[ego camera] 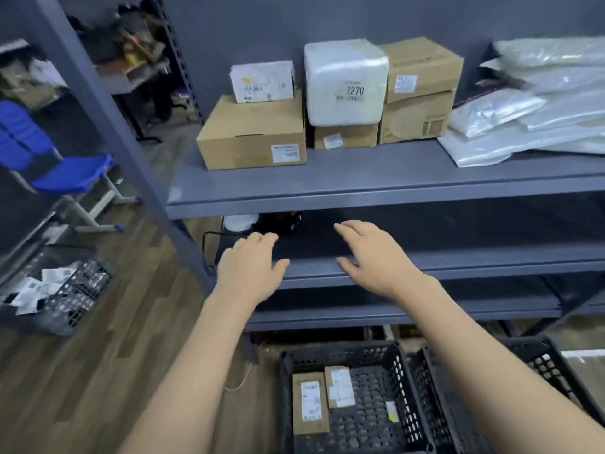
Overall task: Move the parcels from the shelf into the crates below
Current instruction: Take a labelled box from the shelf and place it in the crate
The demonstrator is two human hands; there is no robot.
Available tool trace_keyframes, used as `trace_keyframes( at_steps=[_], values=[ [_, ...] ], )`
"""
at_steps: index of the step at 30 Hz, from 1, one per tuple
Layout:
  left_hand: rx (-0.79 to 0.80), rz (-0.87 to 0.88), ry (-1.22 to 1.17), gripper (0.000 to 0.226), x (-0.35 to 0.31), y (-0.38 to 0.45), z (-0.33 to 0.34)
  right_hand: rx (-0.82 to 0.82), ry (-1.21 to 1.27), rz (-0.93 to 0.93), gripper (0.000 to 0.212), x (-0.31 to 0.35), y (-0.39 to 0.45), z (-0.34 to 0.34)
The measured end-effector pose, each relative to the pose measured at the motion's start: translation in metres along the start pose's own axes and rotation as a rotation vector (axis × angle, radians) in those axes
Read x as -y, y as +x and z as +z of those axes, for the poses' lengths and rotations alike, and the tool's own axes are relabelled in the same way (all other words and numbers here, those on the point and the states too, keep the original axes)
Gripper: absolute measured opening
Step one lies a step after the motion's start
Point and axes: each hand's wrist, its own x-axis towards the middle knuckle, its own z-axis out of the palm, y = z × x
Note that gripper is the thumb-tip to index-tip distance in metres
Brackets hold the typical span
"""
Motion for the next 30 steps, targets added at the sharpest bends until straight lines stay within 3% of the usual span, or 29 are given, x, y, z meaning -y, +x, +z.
trace_keyframes(
  at_steps=[5, 11, 21, 30],
  values=[
    [-0.084, 0.013, 0.052, 0.051, 0.035, 0.058, -0.042, -0.077, -0.019, -0.001, 0.063, 0.001, 0.074, -0.043],
    [-0.110, 0.007, 0.108, 0.055, 0.074, 0.136, -0.080, -0.048, -0.031, 0.016, 0.066, 0.005, 0.157, -0.066],
    [-0.125, 0.026, 0.196, 0.058, 0.101, 0.266, -0.119, -0.132, -0.204, -0.041, 0.048, 0.016, 0.300, -0.105],
    [-0.153, 0.020, 0.181, 0.067, 0.115, 0.367, -0.127, -0.123, -0.310, 0.143, 0.060, 0.007, 0.399, -0.114]
  ],
)
